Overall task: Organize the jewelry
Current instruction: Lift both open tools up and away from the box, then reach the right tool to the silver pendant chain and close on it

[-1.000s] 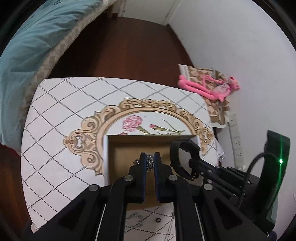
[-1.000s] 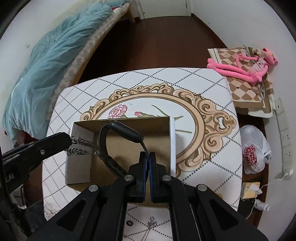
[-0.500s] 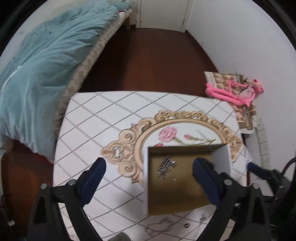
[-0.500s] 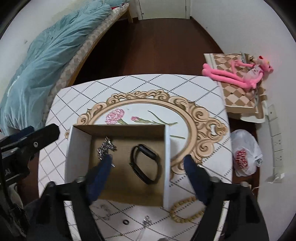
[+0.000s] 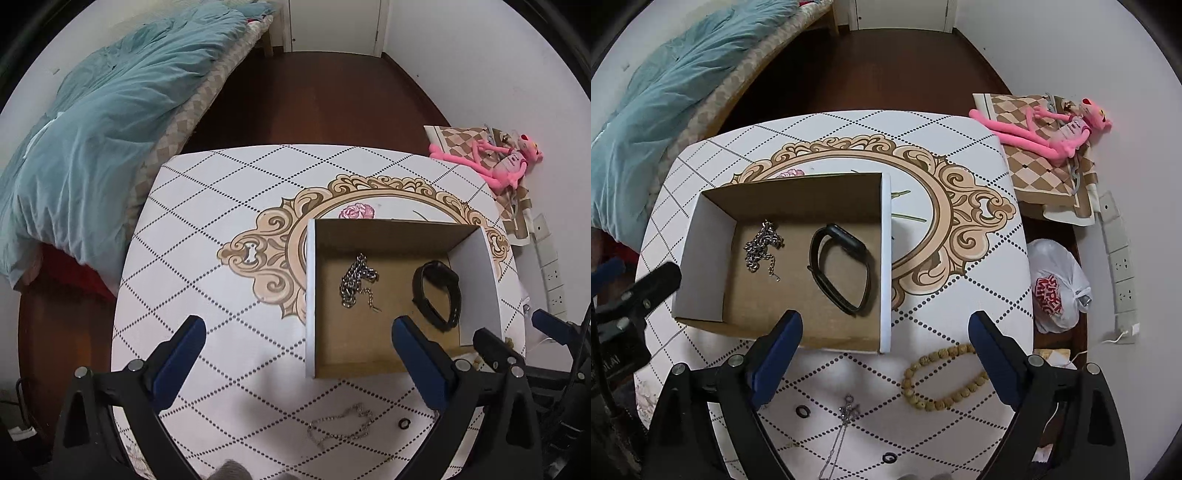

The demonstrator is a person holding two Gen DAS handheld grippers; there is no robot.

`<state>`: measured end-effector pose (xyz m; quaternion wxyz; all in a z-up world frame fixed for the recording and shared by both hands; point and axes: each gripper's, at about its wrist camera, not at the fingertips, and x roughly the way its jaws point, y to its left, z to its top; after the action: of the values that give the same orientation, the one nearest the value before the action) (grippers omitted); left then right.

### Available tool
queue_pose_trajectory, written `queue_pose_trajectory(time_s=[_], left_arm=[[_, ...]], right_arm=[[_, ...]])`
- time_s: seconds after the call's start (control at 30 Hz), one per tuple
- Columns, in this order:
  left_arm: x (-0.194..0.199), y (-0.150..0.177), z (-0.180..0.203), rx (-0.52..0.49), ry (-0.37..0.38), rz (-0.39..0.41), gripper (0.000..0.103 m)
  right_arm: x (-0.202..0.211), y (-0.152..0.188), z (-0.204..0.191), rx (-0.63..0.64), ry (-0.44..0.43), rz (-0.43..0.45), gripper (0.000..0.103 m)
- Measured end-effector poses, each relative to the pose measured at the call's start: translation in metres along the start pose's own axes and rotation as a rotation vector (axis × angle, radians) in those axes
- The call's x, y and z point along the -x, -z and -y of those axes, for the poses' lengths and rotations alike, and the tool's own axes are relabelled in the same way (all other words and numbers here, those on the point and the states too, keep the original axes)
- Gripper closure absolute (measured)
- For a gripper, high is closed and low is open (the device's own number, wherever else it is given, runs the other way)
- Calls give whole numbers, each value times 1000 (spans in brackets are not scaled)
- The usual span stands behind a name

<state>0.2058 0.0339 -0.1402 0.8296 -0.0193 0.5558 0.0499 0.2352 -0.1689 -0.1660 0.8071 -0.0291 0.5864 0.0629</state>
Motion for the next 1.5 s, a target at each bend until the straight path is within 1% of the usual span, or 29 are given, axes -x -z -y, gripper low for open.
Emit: queue_pose_trajectory(time_s=[0.17, 0.27, 0.47, 0.73, 0.87, 0.9, 0.97, 1.03, 1.1, 1.17, 1.23, 1.3, 1.33, 1.4, 1.5], left_arm=[[21, 9, -2, 14, -3, 37, 0], [38, 13, -4, 21, 1, 66, 0], [74, 25, -4, 8, -16, 130, 0], [110, 44, -11, 23, 1, 180, 0], [122, 55, -15, 42, 6, 195, 0], [121, 59, -17, 48, 3, 188, 0], [117, 66, -17, 60, -4, 172, 0], [106, 79, -18, 66, -12, 147, 0], [91, 92, -20, 72, -33, 116, 0], [76, 104, -20, 73, -52, 85, 0], [58, 119, -20, 65, -79, 44, 0], [41, 134, -22, 56, -97, -2, 0], [32, 142, -22, 54, -103, -30, 0], [21, 155, -22, 47, -110, -61, 0], [6, 168, -25, 41, -122, -101, 0]], right_arm=[[20, 6, -1, 1, 3, 41, 10], [40, 12, -1, 1, 8, 82, 10], [79, 27, -3, -2, 23, 149, 10], [127, 52, -4, -17, 8, 224, 10], [141, 61, -4, -36, -24, 239, 10], [142, 65, -3, -43, -32, 238, 10], [138, 73, 1, -55, -41, 218, 10], [126, 84, 4, -68, -31, 187, 10], [107, 97, 7, -76, -37, 140, 10], [82, 114, 8, -89, -53, 73, 10], [55, 136, 5, -94, -70, 13, 10], [32, 157, -1, -91, -87, -24, 11], [24, 165, -4, -89, -87, -33, 13], [10, 178, -12, -84, -98, -50, 25], [-5, 191, -21, -80, -104, -59, 33]])
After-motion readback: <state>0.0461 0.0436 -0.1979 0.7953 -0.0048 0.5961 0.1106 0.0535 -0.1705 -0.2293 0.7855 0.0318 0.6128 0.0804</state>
